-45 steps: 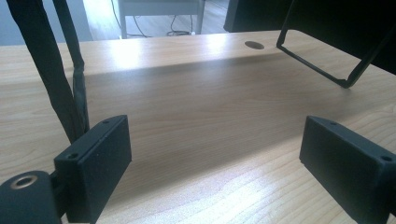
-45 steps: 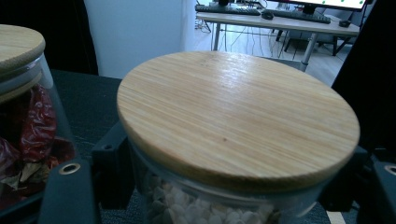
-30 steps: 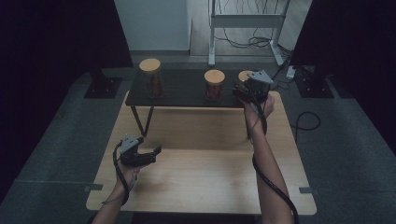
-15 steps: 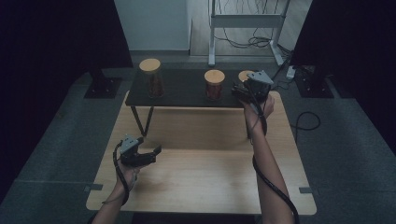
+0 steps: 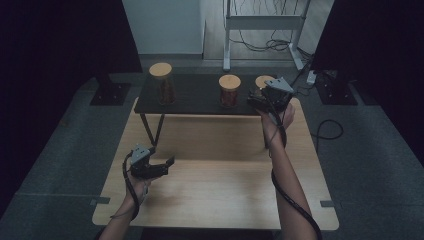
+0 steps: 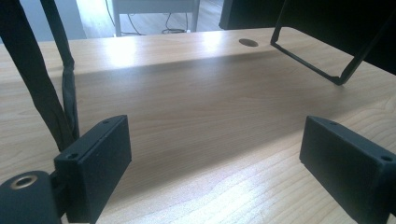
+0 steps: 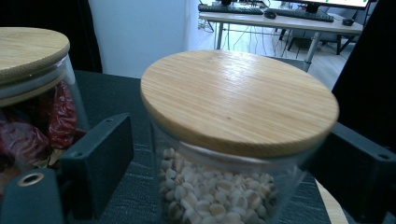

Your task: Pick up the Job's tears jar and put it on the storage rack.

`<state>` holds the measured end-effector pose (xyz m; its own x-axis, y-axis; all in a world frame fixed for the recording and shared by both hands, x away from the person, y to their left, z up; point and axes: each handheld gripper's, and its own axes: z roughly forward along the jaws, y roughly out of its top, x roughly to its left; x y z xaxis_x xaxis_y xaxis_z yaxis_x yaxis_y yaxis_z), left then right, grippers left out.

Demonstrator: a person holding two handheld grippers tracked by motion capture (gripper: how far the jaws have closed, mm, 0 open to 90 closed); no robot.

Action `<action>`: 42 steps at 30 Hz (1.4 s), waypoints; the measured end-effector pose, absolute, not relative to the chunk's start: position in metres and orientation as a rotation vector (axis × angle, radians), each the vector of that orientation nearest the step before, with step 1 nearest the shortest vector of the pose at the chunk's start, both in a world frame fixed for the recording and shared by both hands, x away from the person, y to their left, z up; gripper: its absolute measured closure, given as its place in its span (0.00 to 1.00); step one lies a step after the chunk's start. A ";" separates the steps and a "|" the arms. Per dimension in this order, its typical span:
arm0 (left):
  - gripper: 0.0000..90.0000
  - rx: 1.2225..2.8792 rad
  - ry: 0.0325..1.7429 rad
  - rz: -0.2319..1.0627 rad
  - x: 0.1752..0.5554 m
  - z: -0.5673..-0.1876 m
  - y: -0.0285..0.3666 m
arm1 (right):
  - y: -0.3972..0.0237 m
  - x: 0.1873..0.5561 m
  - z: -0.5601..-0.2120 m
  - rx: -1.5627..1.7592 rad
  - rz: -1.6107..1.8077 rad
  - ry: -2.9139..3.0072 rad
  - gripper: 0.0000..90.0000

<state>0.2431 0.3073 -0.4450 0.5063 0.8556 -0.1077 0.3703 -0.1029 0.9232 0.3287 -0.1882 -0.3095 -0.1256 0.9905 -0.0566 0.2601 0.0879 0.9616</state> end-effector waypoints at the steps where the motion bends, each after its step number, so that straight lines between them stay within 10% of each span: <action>1: 0.09 1.695 1.051 0.574 0.243 -0.445 0.307 | -0.189 0.327 -0.310 1.290 1.102 1.527 0.10; 42: 0.09 1.700 1.032 0.593 0.235 -0.442 0.305 | -0.195 0.286 -0.324 1.274 1.162 1.510 0.05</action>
